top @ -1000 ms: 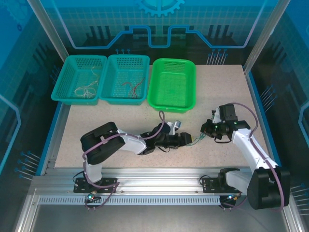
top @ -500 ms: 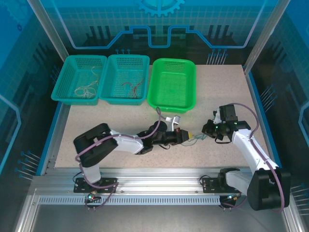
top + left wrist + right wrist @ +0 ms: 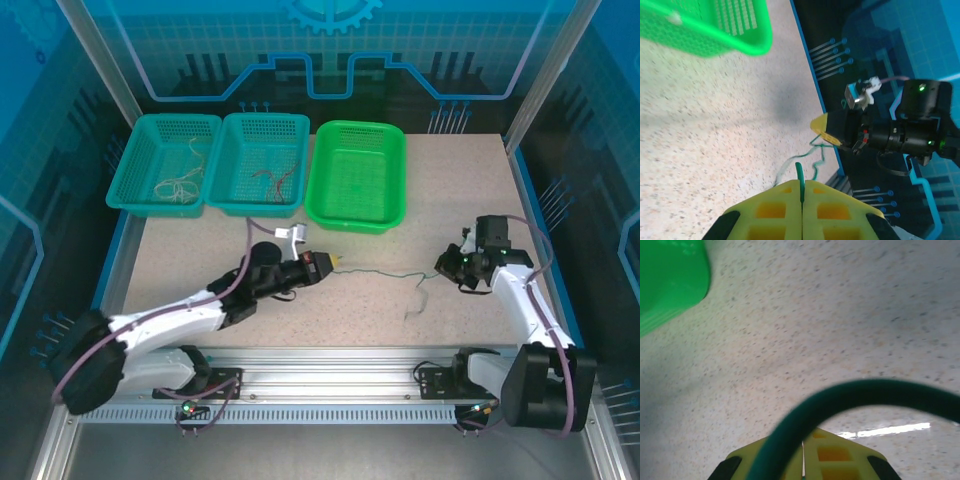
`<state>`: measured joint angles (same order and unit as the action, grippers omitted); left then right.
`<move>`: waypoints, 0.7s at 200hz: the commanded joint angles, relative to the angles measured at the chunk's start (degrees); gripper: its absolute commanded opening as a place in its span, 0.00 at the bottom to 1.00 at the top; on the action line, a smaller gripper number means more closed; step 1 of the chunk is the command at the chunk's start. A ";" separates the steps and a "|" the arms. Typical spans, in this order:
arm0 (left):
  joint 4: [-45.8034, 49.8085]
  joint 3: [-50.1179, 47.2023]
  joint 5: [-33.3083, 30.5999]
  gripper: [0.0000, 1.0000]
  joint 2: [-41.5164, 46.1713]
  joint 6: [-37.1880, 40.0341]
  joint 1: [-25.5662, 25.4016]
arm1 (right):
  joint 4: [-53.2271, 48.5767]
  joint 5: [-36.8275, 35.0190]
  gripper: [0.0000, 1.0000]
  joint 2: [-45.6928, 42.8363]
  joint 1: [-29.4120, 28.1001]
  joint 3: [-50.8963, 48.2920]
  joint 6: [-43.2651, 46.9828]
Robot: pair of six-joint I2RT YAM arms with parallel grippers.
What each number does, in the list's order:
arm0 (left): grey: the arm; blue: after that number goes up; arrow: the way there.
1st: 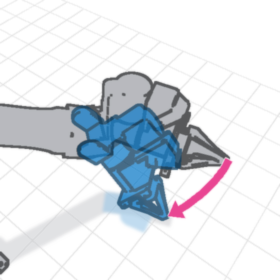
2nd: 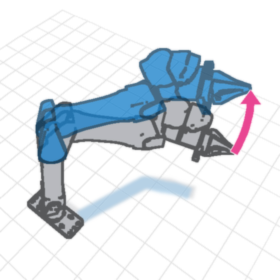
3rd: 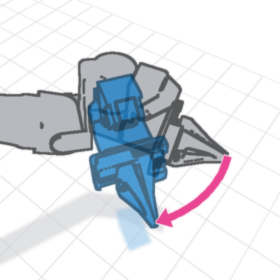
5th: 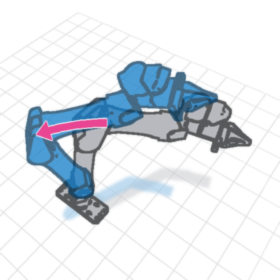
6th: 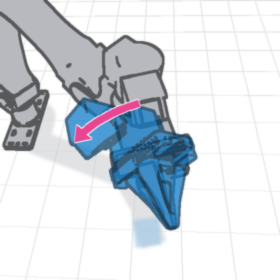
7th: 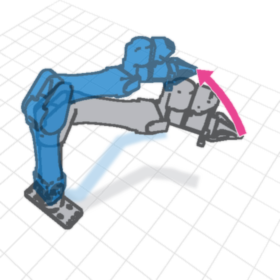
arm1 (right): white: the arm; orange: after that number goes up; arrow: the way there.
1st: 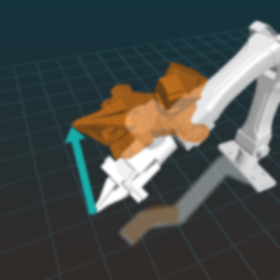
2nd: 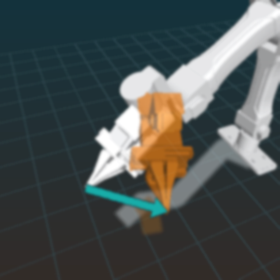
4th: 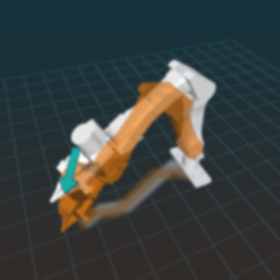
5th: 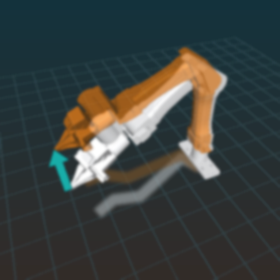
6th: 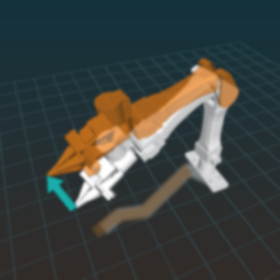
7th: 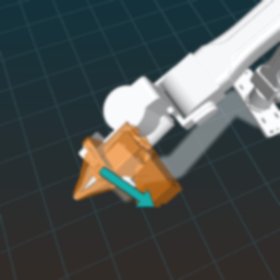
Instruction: Untangle the cables
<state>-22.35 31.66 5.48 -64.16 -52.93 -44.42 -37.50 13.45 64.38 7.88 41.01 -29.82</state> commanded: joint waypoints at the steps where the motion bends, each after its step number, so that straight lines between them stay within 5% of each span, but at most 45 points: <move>1: 10.43 -0.88 -4.77 0.00 7.56 4.78 2.38 | -1.24 -2.91 0.00 0.94 3.04 -1.14 2.40; 74: 24.77 0.60 -4.60 0.00 21.60 6.10 14.21 | 1.50 1.92 0.00 1.32 4.92 -3.83 0.23; 140: 24.51 15.17 6.63 0.00 10.64 10.29 29.86 | 4.45 4.06 0.00 -0.52 -3.46 -7.53 -2.16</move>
<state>2.79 39.42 5.93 -49.19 -46.02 -19.64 -34.04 16.64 65.23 6.61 34.13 -30.65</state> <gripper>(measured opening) 0.062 0.067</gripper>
